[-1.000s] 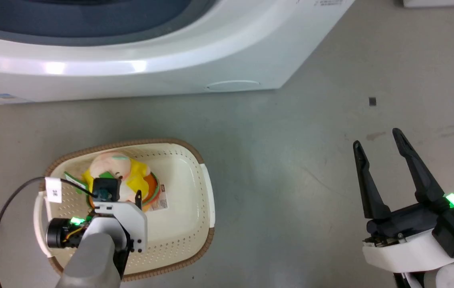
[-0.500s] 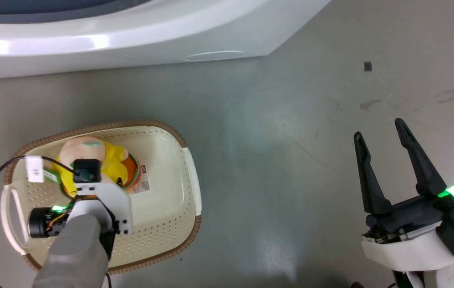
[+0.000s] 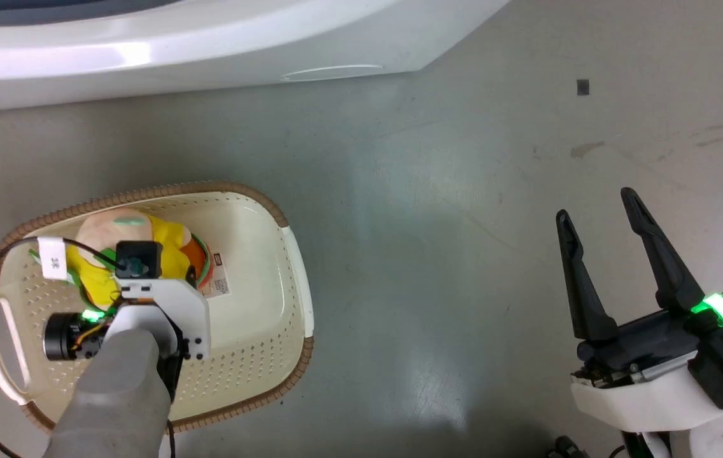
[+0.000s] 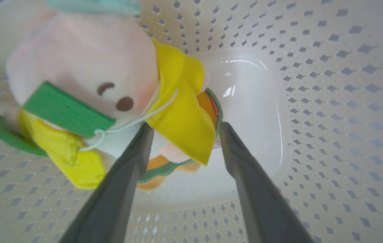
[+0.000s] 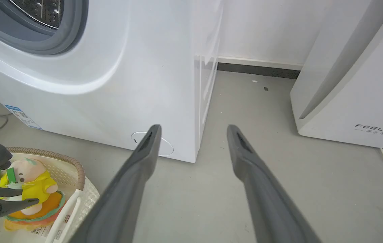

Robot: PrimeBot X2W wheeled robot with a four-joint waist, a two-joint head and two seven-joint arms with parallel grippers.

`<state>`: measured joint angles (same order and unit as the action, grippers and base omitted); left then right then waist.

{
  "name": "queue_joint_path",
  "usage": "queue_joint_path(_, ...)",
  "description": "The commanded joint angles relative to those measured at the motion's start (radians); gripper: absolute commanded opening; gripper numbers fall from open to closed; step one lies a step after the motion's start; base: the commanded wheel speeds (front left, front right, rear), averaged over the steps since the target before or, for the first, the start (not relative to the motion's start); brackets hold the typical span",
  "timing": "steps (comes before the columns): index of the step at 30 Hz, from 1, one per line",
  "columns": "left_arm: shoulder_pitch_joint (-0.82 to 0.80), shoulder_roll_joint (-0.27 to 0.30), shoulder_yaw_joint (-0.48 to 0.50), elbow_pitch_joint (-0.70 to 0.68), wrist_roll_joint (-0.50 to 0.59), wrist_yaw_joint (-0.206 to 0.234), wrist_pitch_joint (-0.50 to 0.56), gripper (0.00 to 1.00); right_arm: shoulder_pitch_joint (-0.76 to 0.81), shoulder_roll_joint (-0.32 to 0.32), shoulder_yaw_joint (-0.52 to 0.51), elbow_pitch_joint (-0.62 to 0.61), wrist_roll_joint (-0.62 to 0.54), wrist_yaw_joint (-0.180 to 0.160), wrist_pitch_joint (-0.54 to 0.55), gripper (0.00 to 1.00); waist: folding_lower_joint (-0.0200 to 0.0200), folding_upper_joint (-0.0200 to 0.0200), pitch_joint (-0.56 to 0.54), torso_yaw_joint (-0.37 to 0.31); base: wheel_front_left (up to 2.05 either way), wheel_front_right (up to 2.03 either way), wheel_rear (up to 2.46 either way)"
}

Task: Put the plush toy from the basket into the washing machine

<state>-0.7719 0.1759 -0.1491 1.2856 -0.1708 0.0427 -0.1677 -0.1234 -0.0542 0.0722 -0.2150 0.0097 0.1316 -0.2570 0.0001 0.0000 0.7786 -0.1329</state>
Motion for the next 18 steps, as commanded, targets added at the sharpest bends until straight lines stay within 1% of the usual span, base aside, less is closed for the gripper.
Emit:
queue_joint_path(1,-0.022,0.008,-0.002,0.001,0.0,0.006,-0.008,1.0,-0.015,0.004,0.004,-0.004,-0.001,-0.001,-0.005,1.0,-0.0001,0.0,0.011,-0.004,0.0,0.0,0.0)
queue_joint_path(3,-0.03,0.014,-0.007,0.002,0.001,0.009,-0.003,1.0,-0.015,0.004,0.006,-0.007,-0.001,-0.001,-0.005,1.0,-0.0001,0.0,0.025,-0.008,0.0,0.0,0.0)
queue_joint_path(8,-0.053,0.03,-0.018,0.003,0.006,0.035,0.024,1.0,-0.013,0.004,0.008,-0.011,0.0,-0.001,-0.005,1.0,-0.0001,0.0,0.059,-0.015,0.0,0.0,0.0)
queue_joint_path(13,-0.08,0.039,-0.024,0.004,0.002,0.056,0.016,1.0,-0.013,0.004,0.011,-0.01,0.005,-0.001,-0.005,1.0,-0.0001,0.0,0.085,-0.019,0.0,0.0,0.0)
queue_joint_path(18,-0.091,0.042,-0.026,0.004,-0.004,0.062,0.011,1.0,-0.012,0.004,0.012,-0.005,0.001,-0.001,-0.005,1.0,-0.0001,0.0,0.095,-0.02,0.0,0.0,0.0)
